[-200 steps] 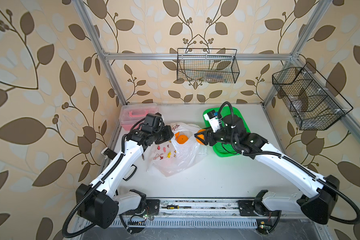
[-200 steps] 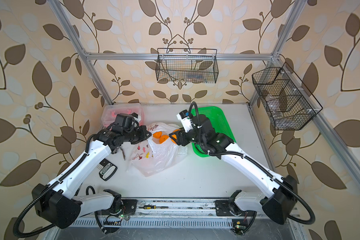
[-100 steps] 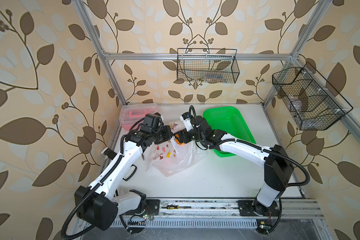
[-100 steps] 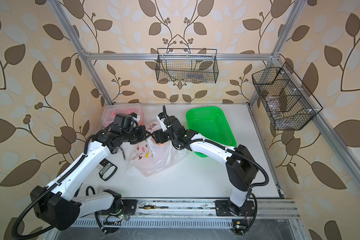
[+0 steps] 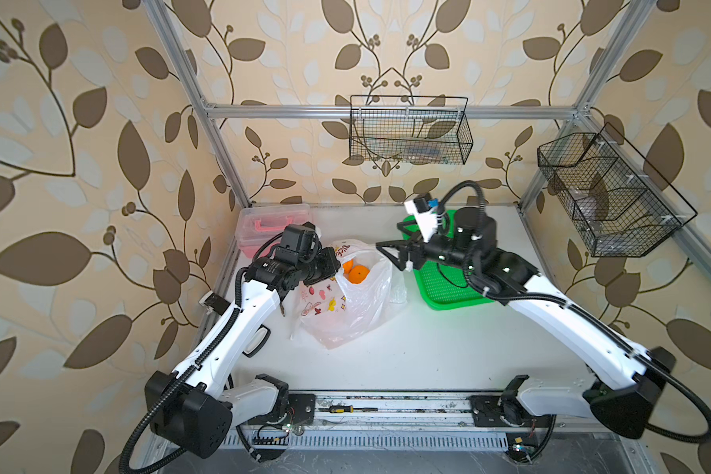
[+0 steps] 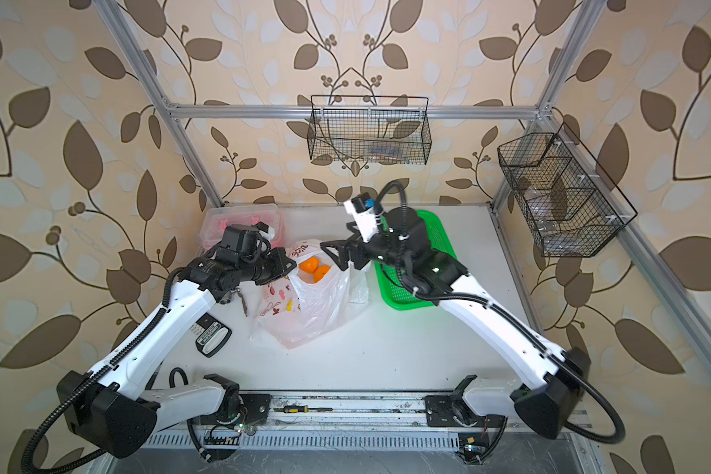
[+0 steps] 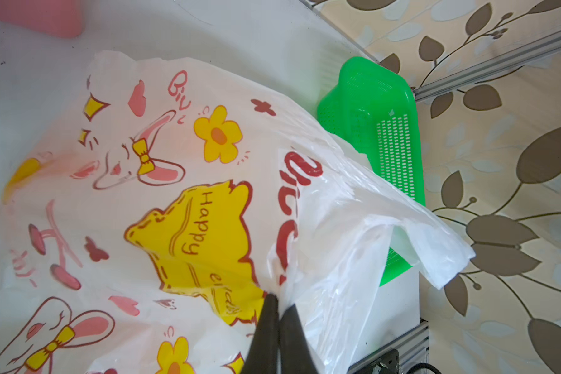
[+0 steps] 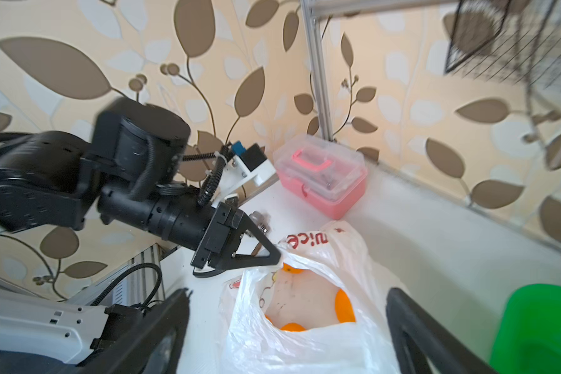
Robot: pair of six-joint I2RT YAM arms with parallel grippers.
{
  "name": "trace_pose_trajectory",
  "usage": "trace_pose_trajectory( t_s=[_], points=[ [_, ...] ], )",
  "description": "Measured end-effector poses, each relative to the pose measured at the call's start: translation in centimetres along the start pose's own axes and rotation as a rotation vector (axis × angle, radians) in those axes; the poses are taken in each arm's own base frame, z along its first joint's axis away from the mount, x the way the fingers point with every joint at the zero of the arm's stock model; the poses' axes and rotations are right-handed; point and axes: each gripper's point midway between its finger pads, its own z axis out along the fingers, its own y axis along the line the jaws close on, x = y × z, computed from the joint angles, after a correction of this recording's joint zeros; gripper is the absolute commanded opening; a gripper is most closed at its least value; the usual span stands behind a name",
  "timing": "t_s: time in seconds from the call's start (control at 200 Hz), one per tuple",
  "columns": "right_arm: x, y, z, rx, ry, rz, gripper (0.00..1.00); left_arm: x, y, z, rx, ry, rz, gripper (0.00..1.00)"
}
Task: Place the oranges into plastic bags & tie knots
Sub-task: Place the orange in the plastic bag, then adjust the plastic bag at the center of the board.
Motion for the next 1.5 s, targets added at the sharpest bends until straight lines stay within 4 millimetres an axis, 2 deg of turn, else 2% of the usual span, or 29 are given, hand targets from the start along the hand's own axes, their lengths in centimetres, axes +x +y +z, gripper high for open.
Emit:
trace_pose_trajectory(
  t_s=[0.06,0.15,0.255,0.34,0.45,0.56,0.725,0.775,0.81,0.865,0.94,1.005,1.085,1.175,1.26,1.4,1.5],
  points=[
    [0.1,-1.6,-2.2,0.027,-0.008,-0.034,1.0,0.0,0.0,0.0,0.001,-0.001,0.0,0.0],
    [2.8,-4.5,-3.7,0.067,0.052,-0.049,1.0,0.0,0.0,0.0,0.0,0.0,0.0,0.0],
    [8.0,-7.4,-3.2,0.083,0.186,-0.004,1.0,0.0,0.0,0.1,-0.001,0.001,0.0,0.0],
    [12.0,-9.2,-2.4,0.088,0.291,0.082,0.95,0.0,0.1,0.1,-0.002,0.003,-0.001,0.0],
    [14.0,-10.1,-1.3,0.081,0.335,0.209,0.94,0.0,0.1,0.2,-0.003,0.004,-0.002,0.0],
    [14.3,-9.7,-0.6,0.047,0.301,0.301,0.93,0.0,0.1,0.2,-0.003,0.004,-0.002,0.0],
    [14.6,-9.4,1.1,0.016,0.276,0.408,0.78,0.0,0.1,0.2,-0.004,0.005,-0.002,0.0],
    [15.1,-9.4,1.8,0.014,0.283,0.43,0.69,0.0,0.1,0.2,-0.004,0.005,-0.002,0.0],
    [15.3,-9.4,2.2,0.015,0.289,0.447,0.61,0.0,0.1,0.2,-0.003,0.004,-0.002,0.0],
    [15.7,-9.4,2.5,0.022,0.296,0.481,0.4,0.0,0.1,0.2,-0.003,0.004,-0.001,0.0],
    [15.5,-9.5,2.7,0.031,0.284,0.498,0.0,0.0,0.1,0.2,-0.004,0.005,-0.001,0.0],
    [14.8,-9.6,2.6,0.041,0.26,0.508,0.0,0.0,0.1,0.2,-0.003,0.004,0.0,0.13],
    [13.8,-9.6,2.3,0.049,0.229,0.506,0.0,-0.1,0.1,0.2,-0.008,0.0,0.01,0.43],
    [12.5,-9.2,1.8,0.048,0.193,0.501,0.0,-0.4,0.1,-0.2,-0.019,-0.012,0.028,0.6],
    [11.3,-9.0,1.4,0.044,0.162,0.498,0.0,-1.5,-1.1,-1.1,0.002,-0.042,0.054,0.67],
    [9.6,-8.9,1.2,0.045,0.12,0.496,0.0,-3.5,-4.3,-3.5,0.086,-0.116,0.149,0.71],
    [9.0,-9.0,1.2,0.053,0.106,0.499,0.0,-2.2,-6.7,-4.9,0.141,-0.139,0.275,0.77]
  ],
)
